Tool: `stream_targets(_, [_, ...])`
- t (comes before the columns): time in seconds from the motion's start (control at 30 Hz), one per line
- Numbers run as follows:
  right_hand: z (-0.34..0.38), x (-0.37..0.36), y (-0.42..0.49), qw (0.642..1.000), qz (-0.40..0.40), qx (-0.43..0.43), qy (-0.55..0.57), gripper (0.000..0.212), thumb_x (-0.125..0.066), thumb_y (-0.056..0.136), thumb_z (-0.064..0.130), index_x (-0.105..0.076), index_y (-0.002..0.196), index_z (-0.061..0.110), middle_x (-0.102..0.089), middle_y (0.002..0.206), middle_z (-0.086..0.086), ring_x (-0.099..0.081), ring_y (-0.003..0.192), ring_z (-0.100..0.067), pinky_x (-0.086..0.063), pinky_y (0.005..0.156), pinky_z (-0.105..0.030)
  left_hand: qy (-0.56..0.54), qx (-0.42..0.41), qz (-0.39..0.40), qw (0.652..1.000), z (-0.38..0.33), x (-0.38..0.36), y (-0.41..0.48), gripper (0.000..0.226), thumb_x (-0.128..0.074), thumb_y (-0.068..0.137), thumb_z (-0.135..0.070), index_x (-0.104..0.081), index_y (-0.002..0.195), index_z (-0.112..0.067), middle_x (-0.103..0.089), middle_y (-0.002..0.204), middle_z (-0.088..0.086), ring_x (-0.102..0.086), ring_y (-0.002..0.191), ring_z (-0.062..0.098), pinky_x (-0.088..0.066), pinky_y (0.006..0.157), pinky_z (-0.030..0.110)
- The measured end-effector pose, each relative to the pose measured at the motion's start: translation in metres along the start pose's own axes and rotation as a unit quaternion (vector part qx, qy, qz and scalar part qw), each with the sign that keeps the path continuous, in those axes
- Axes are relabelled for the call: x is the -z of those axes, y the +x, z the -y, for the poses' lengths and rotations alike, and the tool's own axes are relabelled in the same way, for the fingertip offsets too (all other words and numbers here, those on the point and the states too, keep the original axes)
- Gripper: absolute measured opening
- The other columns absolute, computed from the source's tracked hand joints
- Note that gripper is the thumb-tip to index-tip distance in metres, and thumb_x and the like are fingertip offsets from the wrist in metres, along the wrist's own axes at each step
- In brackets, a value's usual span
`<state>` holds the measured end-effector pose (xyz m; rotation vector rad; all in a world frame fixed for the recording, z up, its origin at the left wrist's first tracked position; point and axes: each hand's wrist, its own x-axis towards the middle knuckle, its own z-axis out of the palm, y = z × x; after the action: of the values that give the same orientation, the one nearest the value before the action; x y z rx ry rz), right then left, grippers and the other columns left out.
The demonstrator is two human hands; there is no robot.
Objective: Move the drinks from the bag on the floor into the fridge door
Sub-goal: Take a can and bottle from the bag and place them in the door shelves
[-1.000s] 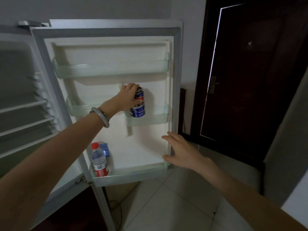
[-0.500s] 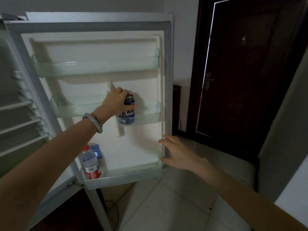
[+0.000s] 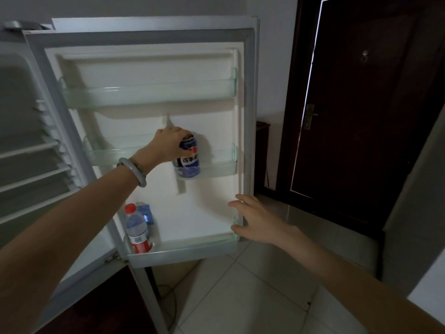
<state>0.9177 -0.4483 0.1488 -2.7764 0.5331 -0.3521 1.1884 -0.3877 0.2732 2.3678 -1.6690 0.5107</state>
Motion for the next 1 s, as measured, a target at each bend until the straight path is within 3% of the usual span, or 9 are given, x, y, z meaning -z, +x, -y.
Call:
stream_targets(0.23, [-0.002,-0.004,-0.001,1.0,0.005,0.01,-0.01,0.06,-0.058,0.088,0.031,-0.035,0.141,0.014,-0.02,0.153,-0.012,-0.011,0.143,-0.022,-0.021,0.113,-0.033,0.004,-0.011,0.028,1.0,0.002,0.005,0.003,0.056,-0.064,0.084,-0.027,-0.043,0.134,-0.016,-0.052,0.131,0.011,-0.046,0.119,0.032,-0.032,0.097,0.045])
stream_targets(0.43, [-0.001,-0.002,0.001,1.0,0.009,0.011,-0.012,0.059,-0.056,0.09,0.031,-0.034,0.142,0.015,-0.017,0.155,-0.01,-0.009,0.143,-0.02,-0.02,0.112,-0.032,-0.023,0.007,0.021,0.999,0.008,0.003,0.008,0.062,-0.066,0.08,-0.04,-0.043,0.133,-0.016,-0.051,0.13,0.012,-0.046,0.117,0.031,-0.034,0.097,0.047])
stream_targets(0.57, [0.0,-0.002,0.002,1.0,0.006,0.011,-0.017,0.058,-0.055,0.09,0.031,-0.034,0.142,0.015,-0.017,0.155,-0.01,-0.01,0.142,-0.021,-0.019,0.112,-0.032,-0.002,0.009,0.014,1.0,0.008,0.004,0.012,0.052,-0.058,0.085,-0.045,-0.049,0.128,-0.017,-0.057,0.122,0.012,-0.05,0.112,0.032,-0.033,0.097,0.046])
stream_targets(0.77, [0.001,-0.006,0.002,1.0,0.011,0.008,-0.022,0.057,-0.056,0.091,0.03,-0.036,0.141,0.014,-0.017,0.154,-0.011,-0.011,0.143,-0.023,-0.022,0.113,-0.036,0.023,-0.01,0.015,1.0,0.007,0.006,0.013,0.032,-0.049,0.09,-0.038,-0.055,0.116,-0.02,-0.062,0.109,0.007,-0.055,0.103,0.028,-0.03,0.095,0.043])
stream_targets(1.0, [0.003,-0.009,0.005,1.0,0.012,0.01,-0.02,0.055,-0.054,0.091,0.03,-0.036,0.141,0.015,-0.016,0.155,-0.01,-0.009,0.143,-0.021,-0.022,0.113,-0.037,0.008,-0.004,0.018,1.0,0.012,0.003,0.014,0.034,-0.049,0.089,-0.03,-0.05,0.12,-0.017,-0.062,0.11,0.01,-0.055,0.102,0.03,-0.03,0.096,0.042])
